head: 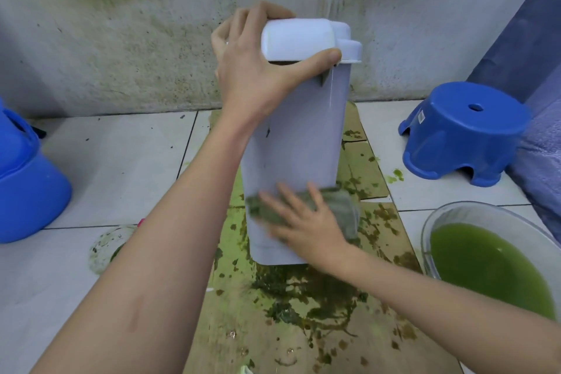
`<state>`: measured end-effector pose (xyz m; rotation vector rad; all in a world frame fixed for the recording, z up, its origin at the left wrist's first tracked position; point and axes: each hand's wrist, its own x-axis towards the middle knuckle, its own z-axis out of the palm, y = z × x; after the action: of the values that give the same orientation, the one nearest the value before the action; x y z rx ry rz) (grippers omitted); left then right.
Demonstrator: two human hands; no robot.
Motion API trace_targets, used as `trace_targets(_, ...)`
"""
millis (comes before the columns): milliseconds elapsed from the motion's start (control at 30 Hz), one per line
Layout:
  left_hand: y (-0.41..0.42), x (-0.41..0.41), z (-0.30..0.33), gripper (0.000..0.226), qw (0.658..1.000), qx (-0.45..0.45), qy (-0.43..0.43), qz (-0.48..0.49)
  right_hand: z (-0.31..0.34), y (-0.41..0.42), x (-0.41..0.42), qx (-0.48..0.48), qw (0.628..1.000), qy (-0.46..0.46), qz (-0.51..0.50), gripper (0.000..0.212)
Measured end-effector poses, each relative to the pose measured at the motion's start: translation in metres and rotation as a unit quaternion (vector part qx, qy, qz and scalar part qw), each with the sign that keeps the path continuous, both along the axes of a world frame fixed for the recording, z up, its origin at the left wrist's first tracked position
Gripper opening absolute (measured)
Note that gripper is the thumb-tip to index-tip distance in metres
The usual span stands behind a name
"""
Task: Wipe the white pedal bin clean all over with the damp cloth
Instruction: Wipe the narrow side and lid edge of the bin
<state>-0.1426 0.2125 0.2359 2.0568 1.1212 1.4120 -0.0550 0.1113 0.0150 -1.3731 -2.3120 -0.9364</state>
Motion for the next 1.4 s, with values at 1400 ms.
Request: trace_targets(1400,-0.007,-0.02,-0.009,0.062,1.0,0.017,0.014,-0.009,0.077,0.019,-0.031,0.059,0.881,0.44,-0.165,0.06)
